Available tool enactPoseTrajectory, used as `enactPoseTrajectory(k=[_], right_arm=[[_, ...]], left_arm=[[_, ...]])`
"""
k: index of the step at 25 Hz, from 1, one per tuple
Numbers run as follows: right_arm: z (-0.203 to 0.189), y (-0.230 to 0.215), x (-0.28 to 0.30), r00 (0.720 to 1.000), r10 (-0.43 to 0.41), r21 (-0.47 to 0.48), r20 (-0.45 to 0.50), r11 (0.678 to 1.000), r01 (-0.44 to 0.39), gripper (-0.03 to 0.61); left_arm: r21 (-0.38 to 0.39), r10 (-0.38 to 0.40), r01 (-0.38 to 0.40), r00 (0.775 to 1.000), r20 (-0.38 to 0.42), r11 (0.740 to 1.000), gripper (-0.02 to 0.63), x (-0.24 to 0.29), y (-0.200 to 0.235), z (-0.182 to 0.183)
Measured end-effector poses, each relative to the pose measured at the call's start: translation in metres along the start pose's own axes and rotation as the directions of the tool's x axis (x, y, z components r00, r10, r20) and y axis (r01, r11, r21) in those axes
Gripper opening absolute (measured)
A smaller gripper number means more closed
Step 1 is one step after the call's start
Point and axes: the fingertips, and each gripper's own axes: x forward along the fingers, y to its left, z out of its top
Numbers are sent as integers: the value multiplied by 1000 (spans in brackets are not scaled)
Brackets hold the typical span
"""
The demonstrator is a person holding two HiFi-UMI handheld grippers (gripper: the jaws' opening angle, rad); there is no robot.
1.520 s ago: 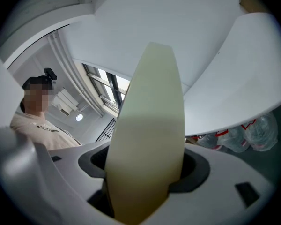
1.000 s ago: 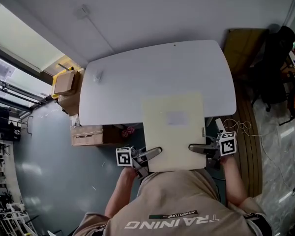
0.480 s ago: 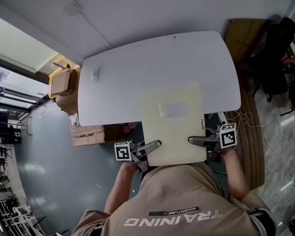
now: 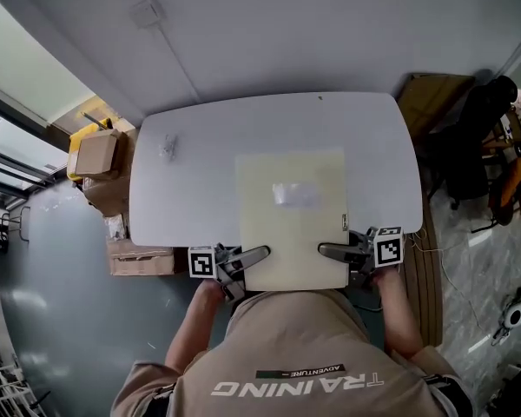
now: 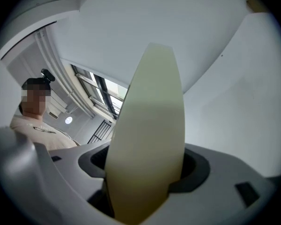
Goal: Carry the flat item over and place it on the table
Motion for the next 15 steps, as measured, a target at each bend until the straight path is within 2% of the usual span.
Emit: enactPoseTrajectory(k=[8,15], right_arm=[[29,-8,54,999,-43,-21,22,999,44,310],[51,-12,78,996,-74,-19,49,997,75,310]], left_arm=[[12,-37,37,999,-25,999,298,-31,11,55],[-40,-102,101,995,-9,994,298,-40,19,82]])
